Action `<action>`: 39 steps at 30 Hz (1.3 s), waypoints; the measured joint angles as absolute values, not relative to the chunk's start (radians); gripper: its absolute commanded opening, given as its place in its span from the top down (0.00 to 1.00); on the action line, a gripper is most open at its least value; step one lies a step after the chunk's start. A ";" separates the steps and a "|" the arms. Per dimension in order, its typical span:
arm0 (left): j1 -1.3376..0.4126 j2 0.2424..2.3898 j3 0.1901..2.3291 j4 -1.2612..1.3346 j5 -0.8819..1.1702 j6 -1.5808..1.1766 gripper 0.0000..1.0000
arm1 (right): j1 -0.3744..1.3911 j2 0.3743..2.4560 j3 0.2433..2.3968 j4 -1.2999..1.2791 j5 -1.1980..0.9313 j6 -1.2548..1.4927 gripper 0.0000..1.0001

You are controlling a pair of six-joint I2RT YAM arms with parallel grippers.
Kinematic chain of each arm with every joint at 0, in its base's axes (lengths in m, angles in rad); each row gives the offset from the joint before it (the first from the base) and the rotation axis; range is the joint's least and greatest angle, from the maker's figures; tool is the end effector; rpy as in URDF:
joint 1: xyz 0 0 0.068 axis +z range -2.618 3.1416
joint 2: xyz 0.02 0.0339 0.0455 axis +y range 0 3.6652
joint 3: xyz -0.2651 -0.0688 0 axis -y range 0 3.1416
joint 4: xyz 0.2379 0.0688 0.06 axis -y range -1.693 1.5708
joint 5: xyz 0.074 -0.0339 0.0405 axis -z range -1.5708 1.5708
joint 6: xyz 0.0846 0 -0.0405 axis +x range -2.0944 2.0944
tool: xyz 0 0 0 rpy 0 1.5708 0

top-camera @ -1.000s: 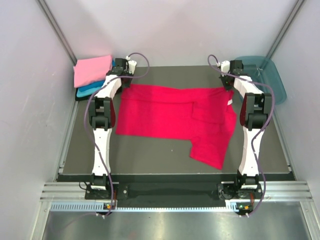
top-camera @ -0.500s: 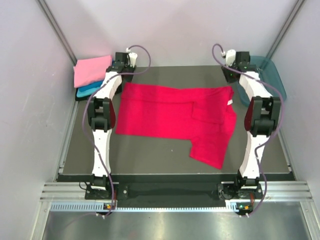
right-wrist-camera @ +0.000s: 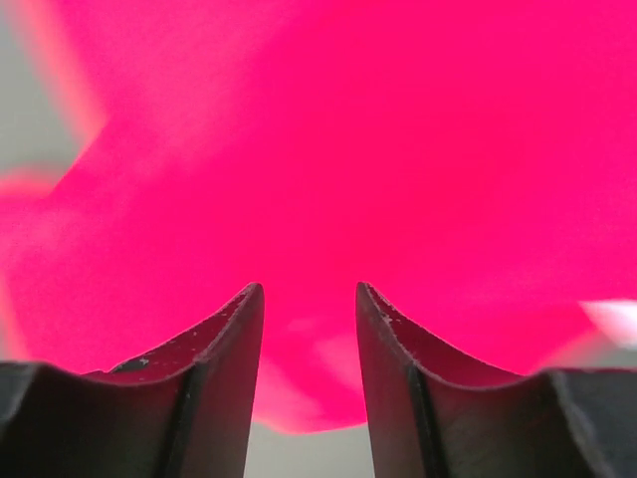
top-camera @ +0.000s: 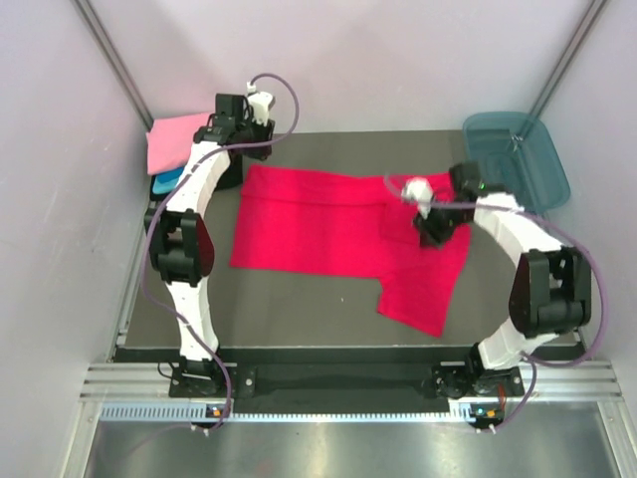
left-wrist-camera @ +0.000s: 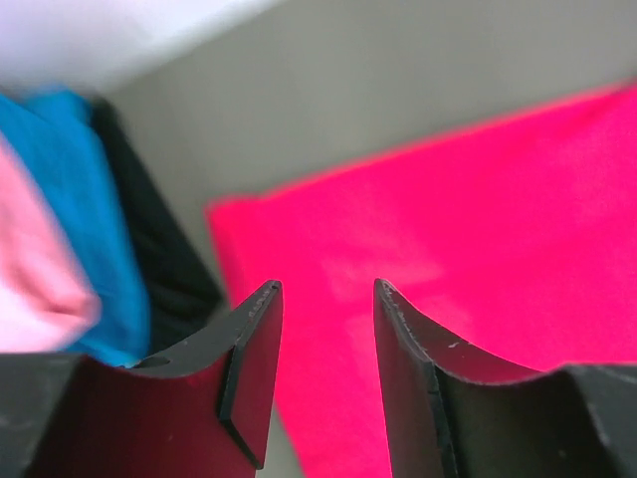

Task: Fold and stack the t-shirts
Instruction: Fold the tshirt

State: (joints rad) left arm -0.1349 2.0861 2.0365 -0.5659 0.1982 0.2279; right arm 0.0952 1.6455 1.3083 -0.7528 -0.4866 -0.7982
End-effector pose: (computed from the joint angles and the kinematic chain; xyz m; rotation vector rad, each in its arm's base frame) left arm 0.5124 -0.0864 0.3017 0.5023 2.1184 -0.1636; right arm 0.3476 0.0729 0.2239 -1.2198 2.1936 0.3724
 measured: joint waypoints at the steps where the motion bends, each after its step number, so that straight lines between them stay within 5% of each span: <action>1: -0.135 2.082 2.006 -0.573 0.211 0.220 0.54 | 0.111 1.617 1.234 -0.765 -0.491 -0.839 0.59; 6: -0.135 2.088 1.908 -0.627 0.230 0.202 0.57 | 0.171 1.366 0.884 -0.881 -0.483 -1.075 0.62; 13: -0.135 2.101 1.917 -0.643 0.206 0.204 0.58 | 0.258 1.054 0.666 -0.928 -0.457 -1.309 0.62; 39: -0.134 2.136 1.922 -0.644 0.133 0.231 0.58 | 0.385 1.082 0.564 -1.035 -0.393 -1.439 0.58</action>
